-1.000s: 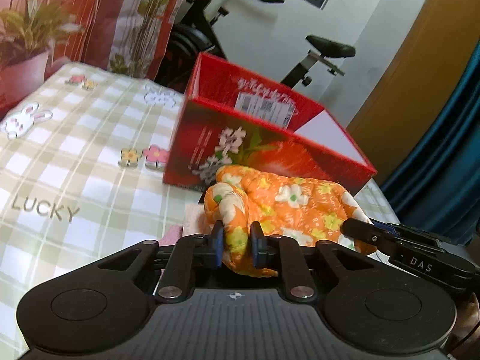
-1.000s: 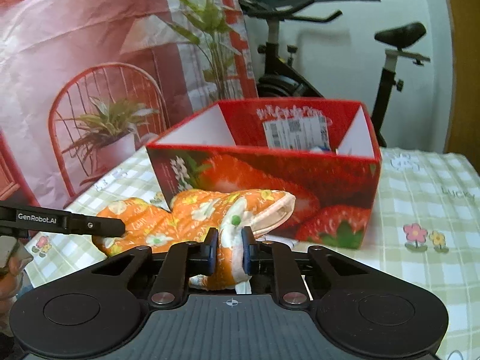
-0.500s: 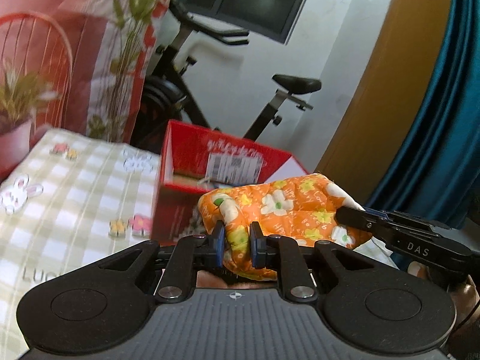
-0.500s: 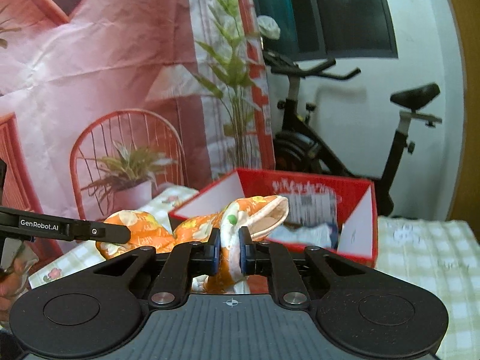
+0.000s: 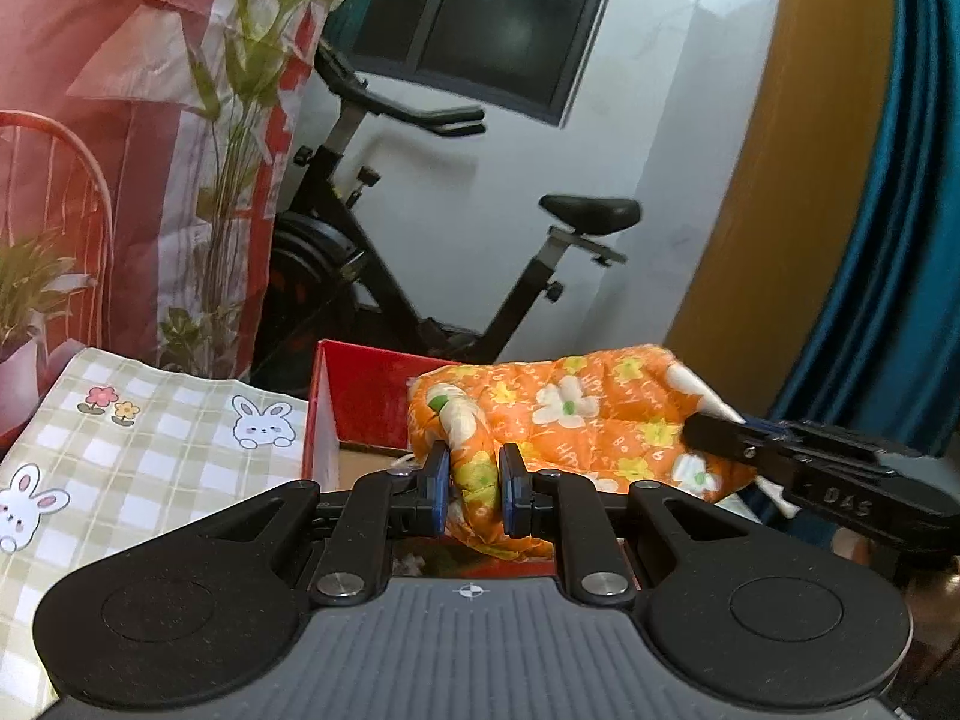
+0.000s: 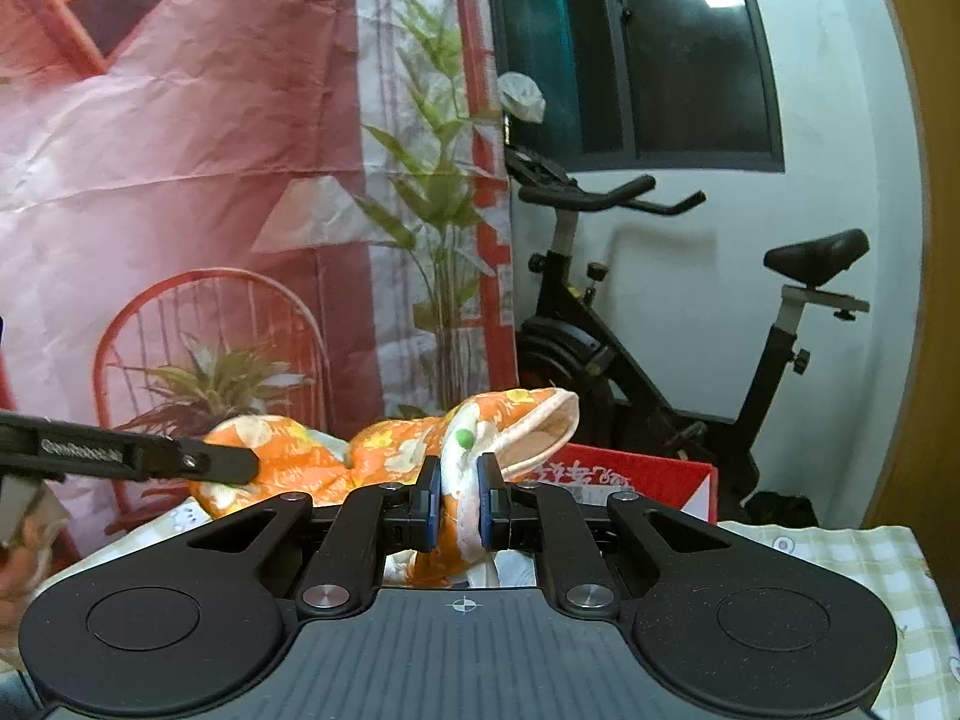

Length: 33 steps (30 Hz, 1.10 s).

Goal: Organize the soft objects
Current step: 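Lift the mitt with both tools and carry it over the red box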

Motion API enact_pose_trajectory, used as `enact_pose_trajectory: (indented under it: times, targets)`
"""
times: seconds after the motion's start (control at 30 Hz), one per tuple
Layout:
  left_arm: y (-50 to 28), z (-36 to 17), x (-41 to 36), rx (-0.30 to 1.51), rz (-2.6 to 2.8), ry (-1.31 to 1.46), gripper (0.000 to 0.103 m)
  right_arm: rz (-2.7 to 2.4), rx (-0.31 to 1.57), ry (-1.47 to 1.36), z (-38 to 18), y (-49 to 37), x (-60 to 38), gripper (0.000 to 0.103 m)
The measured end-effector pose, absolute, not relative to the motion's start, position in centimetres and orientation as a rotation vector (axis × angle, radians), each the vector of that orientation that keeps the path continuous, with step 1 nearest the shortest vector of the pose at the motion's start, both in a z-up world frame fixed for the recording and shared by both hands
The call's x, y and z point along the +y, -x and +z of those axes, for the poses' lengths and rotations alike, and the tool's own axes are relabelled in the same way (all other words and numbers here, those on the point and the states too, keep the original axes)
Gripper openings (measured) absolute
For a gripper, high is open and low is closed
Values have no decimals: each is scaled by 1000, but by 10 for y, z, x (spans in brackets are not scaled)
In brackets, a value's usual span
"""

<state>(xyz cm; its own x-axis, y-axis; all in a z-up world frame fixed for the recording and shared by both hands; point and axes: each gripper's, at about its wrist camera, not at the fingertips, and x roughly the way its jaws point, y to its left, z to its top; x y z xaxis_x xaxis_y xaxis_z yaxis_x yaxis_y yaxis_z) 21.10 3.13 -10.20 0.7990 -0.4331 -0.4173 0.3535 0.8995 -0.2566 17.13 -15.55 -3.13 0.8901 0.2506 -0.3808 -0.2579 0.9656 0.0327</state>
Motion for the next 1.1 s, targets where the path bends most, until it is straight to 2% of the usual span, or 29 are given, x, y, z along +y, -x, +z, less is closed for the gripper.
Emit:
enact_pose_trajectory:
  times: [0.2, 0.43, 0.8, 0.9, 0.97, 1.0, 1.03, 1.1]
  targets:
    - [-260, -113, 13, 545, -395, 98, 18, 211, 455, 53, -45, -222, -157, 11]
    - [-300, -139, 1, 670, -357, 35, 18, 182, 585, 71, -86, -272, -149, 11]
    - [-313, -158, -9, 753, -359, -58, 18, 157, 762, 30, -138, -299, -138, 11]
    - [-316, -156, -8, 751, -362, -60, 25, 140, 769, 23, -139, -300, -141, 11]
    - [-318, -155, -7, 751, -385, -49, 49, 124, 773, 22, -140, -299, -143, 12]
    - [-317, -154, -5, 749, -400, -37, 54, 118, 774, 26, -139, -298, -145, 14]
    - [-318, -154, -4, 746, -405, -32, 57, 109, 774, 36, -139, -296, -146, 20]
    - [-317, -153, -5, 746, -398, -42, 58, 90, 761, 76, -137, -292, -145, 26]
